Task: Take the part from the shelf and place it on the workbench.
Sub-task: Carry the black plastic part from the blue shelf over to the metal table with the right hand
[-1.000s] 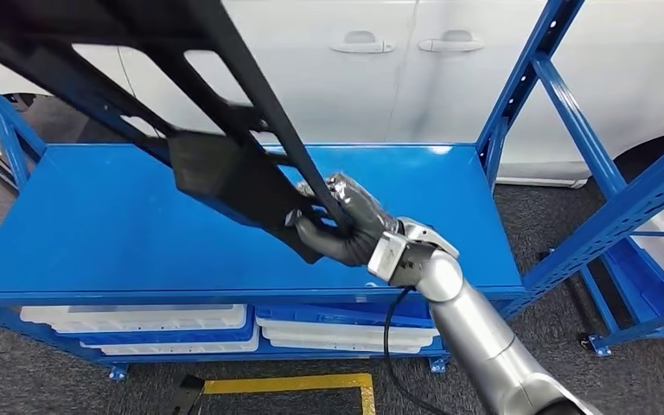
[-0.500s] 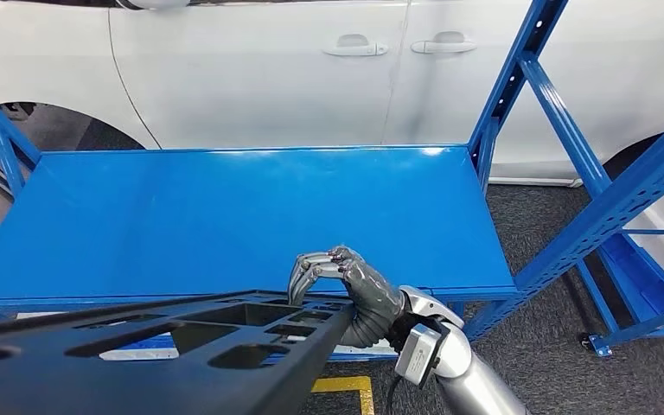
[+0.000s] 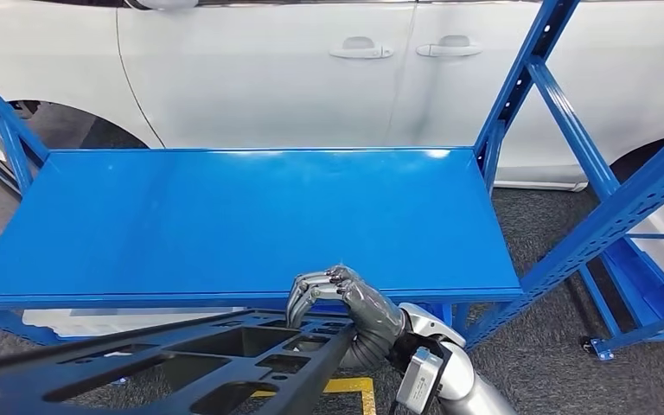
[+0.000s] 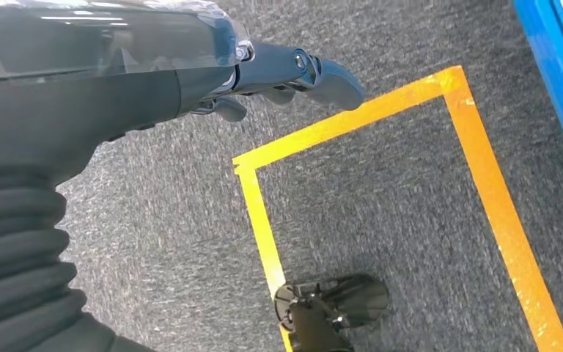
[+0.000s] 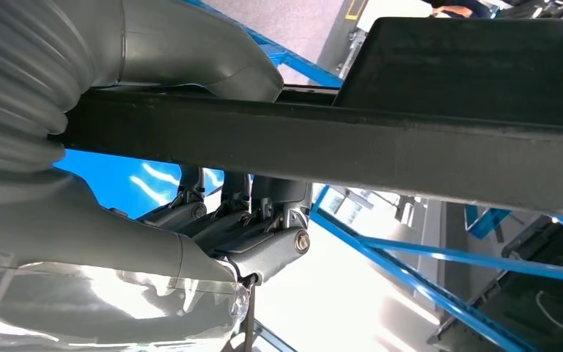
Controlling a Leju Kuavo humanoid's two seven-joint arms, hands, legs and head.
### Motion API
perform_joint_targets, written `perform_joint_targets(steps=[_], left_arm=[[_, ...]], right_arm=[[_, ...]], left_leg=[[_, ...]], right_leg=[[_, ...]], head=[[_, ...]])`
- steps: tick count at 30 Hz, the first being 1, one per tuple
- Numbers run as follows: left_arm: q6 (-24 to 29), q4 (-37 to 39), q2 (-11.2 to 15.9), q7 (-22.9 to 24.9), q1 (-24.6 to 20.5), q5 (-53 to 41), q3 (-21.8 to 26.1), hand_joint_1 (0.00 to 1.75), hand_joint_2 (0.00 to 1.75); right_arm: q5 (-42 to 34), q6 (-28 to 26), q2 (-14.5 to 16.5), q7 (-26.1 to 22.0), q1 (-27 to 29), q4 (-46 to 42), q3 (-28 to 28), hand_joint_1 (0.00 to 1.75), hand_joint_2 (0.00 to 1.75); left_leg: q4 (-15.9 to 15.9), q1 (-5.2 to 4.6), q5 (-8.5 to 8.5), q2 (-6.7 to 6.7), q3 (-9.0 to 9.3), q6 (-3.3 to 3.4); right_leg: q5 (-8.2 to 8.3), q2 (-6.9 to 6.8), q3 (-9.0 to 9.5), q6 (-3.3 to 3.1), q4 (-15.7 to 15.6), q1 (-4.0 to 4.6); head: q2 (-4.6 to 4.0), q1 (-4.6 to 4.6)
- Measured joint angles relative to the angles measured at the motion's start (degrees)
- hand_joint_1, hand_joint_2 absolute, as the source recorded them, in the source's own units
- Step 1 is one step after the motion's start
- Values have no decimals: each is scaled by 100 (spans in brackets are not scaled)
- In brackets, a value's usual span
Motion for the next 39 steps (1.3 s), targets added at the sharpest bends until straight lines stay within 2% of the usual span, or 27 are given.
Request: perform_joint_targets(steps=[3, 4, 6, 8, 9, 10, 11, 12, 14, 15, 18, 19, 21, 23, 24, 25, 26, 28, 29, 30, 32, 34, 35, 36, 38, 39], left_arm=[[21, 0, 2, 35, -13, 10, 0, 0, 175], [30, 0, 3, 49, -20, 14, 0, 0, 175], [47, 0, 8, 75, -31, 17, 0, 0, 175], [55, 0, 9, 100, -27, 21, 2, 0, 175], [54, 0, 9, 111, -20, 24, 3, 0, 175], [49, 0, 10, 118, -14, 28, 4, 0, 175], [42, 0, 10, 122, -11, 32, 5, 0, 175], [35, 0, 10, 123, -11, 35, 6, 0, 175], [23, 0, 10, 123, -17, 38, 7, 0, 175], [15, 0, 10, 122, -16, 39, 7, 0, 175], [-19, 0, 11, 120, 10, 39, 11, 0, 175], [-29, 0, 13, 120, 14, 42, 13, 0, 175], [-57, 0, 14, 129, 9, 56, 17, 0, 175], [-83, 0, 13, 145, 17, 72, 17, 0, 175], [-90, 0, 14, 154, 27, 77, 18, 0, 175], [-92, 0, 13, 163, 36, 82, 19, 0, 175], [-97, 0, 13, 172, 40, 87, 20, 0, 175], [-107, 0, 12, 187, 41, 91, 22, 0, 175], [-112, 0, 11, 192, 39, 93, 23, 0, 175], [-116, 0, 11, 196, 39, 95, 23, 0, 175], [-125, 0, 10, 202, 40, 97, 24, 0, 175], [-127, 0, 9, 206, 43, 93, 24, 0, 175], [-126, 0, 9, 207, 44, 91, 24, 0, 175], [-126, 0, 10, 208, 44, 87, 24, 0, 175], [-126, 0, 10, 211, 44, 84, 24, 0, 175], [-126, 0, 10, 212, 44, 82, 24, 0, 175]], right_arm=[[3, 38, -2, 1, 34, -14, -1, 124, 175], [4, 46, -1, 1, 42, -19, -1, 124, 175], [5, 73, 2, -4, 54, -23, -1, 124, 175], [5, 113, 2, -9, 77, -22, 2, 124, 175], [3, 129, 2, -10, 90, -22, 6, 124, 175], [1, 141, 2, -10, 99, -22, 10, 124, 175], [-3, 149, 2, -9, 103, -22, 16, 124, 175], [-10, 161, 2, -8, 103, -22, 20, 124, 175], [-33, 195, 2, 7, 101, -22, 24, 124, 175], [-51, 217, 2, 18, 99, -22, 26, 124, 175], [-95, 250, 2, 38, 94, -22, 31, 124, 175], [-103, 251, 2, 41, 91, -22, 32, 124, 175], [-125, 259, 2, 48, 83, -19, 35, 124, 175], [-164, 284, 1, 55, 80, -3, 38, 124, 175], [-187, 301, 1, 56, 82, 10, 39, 124, 175], [-206, 317, 0, 58, 83, 22, 40, 124, 175], [-218, 328, -1, 59, 83, 30, 40, 124, 175], [-226, 334, -1, 60, 82, 34, 41, 124, 175], [-229, 336, -1, 61, 83, 34, 42, 124, 175], [-233, 339, -1, 61, 85, 36, 42, 124, 175], [-245, 346, -1, 62, 94, 39, 43, 124, 175], [-261, 348, 0, 62, 104, 43, 43, 124, 175], [-269, 348, 1, 62, 107, 43, 43, 124, 175], [-275, 348, 2, 63, 113, 43, 43, 124, 175], [-285, 347, 1, 64, 136, 44, 43, 124, 175], [-287, 347, 1, 64, 156, 46, 43, 124, 175]], left_leg=[[-8, 4, -10, 4, 3, -107], [70, 6, -77, 6, -27, -131], [582, 14, -396, 9, -245, -161], [1347, 15, -745, 10, -588, -190], [1573, 16, -797, 11, -690, -200], [1586, 16, -735, 11, -694, -202], [1363, 16, -570, 11, -584, -197], [970, 16, -354, 13, -392, -184], [248, 2, -91, 13, -45, -137], [70, -5, -52, 11, 32, -110], [-3, -12, -26, 8, 38, -18], [-16, -5, -3, 10, 36, 15], [-36, 13, 45, 18, 21, 68], [-27, 11, 67, 22, -18, 88], [-19, 11, 75, 24, -39, 90], [-7, 11, 82, 26, -61, 88], [7, 11, 88, 24, -79, 83], [29, 11, 101, 17, -101, 64], [38, 2, 113, 13, -111, 42], [40, -4, 131, 11, -124, 11], [30, -12, 180, 10, -152, -67], [44, -7, 167, 9, -187, -138], [138, -6, 53, 10, -235, -163], [352, -3, -149, 12, -319, -180], [1050, 5, -671, 17, -542, -201], [1378, 6, -858, 17, -615, -210]], right_leg=[[24, 8, 1, -98, -58, 9], [43, 3, 18, -137, -93, -4], [69, -12, 46, -194, -145, -23], [66, -18, 44, -215, -142, -10], [63, -19, 42, -219, -135, -2], [59, -18, 43, -220, -126, 4], [52, -15, 47, -217, -114, 6], [41, -12, 52, -208, -99, 7], [14, -5, 44, -168, -57, 29], [8, -3, 32, -143, -40, 39], [4, -3, 6, -56, -20, 40], [-50, -4, -14, -21, 35, 31], [-368, -4, -189, 44, 470, 4], [-779, -6, -504, 91, 1230, -17], [-877, -7, -612, 104, 1504, -26], [-868, -7, -630, 109, 1592, -35], [-747, -8, -526, 103, 1433, -43], [-404, -7, -91, 63, 649, -50], [-274, -6, 90, 37, 296, -37], [-208, -3, 189, 11, 85, -22], [-152, 8, 181, -42, 15, 11], [-69, 4, 135, -116, -27, -12], [-14, -6, 103, -160, -57, -25], [44, -18, 59, -196, -84, -36], [140, -34, -65, -239, -86, -16], [189, -38, -135, -244, -81, -4]], head=[[1, -1], [1, -1], [1, -1], [0, -1], [0, -1], [0, -1], [0, -1], [0, -1], [0, -1], [0, -1], [0, -1], [0, 0], [0, 0], [0, -1], [0, -1], [1, -1], [1, -1], [1, -1], [0, -1], [0, -1], [0, -1], [0, -1], [0, -1], [0, -2], [0, -3], [0, -3]])
